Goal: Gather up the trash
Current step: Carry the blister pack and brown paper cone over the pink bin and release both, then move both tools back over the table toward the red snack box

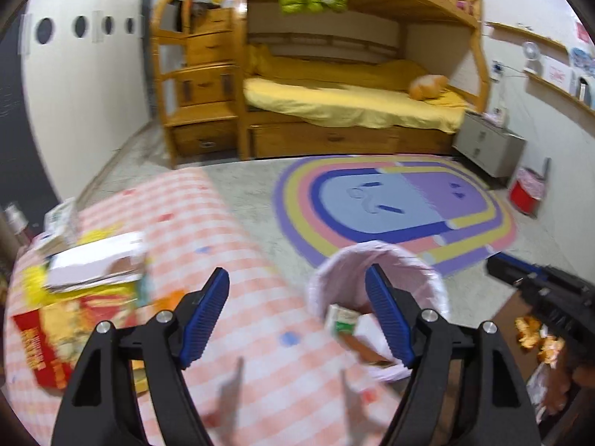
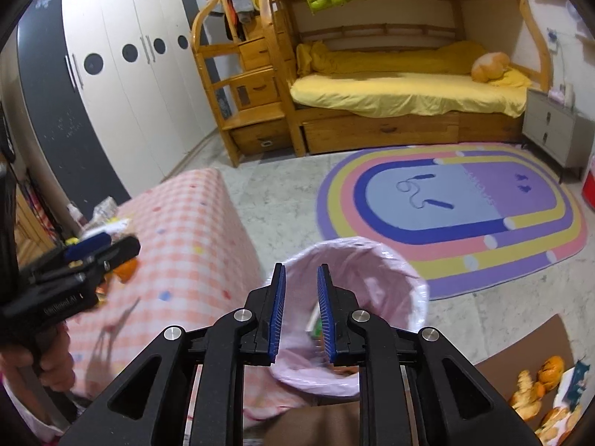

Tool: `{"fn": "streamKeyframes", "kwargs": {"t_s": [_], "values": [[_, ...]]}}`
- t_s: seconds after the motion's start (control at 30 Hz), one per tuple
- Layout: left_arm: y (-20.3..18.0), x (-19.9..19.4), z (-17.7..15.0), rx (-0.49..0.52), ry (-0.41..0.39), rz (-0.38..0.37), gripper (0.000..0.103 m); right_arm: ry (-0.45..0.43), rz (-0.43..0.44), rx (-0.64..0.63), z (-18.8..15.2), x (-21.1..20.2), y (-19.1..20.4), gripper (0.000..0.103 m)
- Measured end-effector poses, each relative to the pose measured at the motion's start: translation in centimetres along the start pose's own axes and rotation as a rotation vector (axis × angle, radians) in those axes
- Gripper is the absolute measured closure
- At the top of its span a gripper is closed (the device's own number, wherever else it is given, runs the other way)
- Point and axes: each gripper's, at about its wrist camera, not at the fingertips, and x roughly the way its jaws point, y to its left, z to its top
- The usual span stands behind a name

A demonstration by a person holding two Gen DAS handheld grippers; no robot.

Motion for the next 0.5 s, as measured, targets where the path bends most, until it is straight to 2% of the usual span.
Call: {"fn": "streamKeyframes", "kwargs": {"t_s": [0.13,0.23,0.37,0.5], "values": [[3.1,-1.6,-0.9,-0.024,0.016,0.066,0.029,0.022,0.041,-0.022,0.7,-0.4,3.6,0.08],[5.4,-3.6,-1.3,-0.058,0.001,0.089,0.029,0.016,0.104,-0.037,1.5,-1.1,6.6,0.078],[9.0,-5.8,-2.5,-0.099,-0.03,0.155,0.029,-0.009,0.139,-0.116,2.4,-1.0,11.8,0.069],[13.1,-7.2,-4.1,-0.153,-0.023,0.232,0.026,-0.003,0.179,-0.18,2.4,0.0,16.4,0.067]]}}
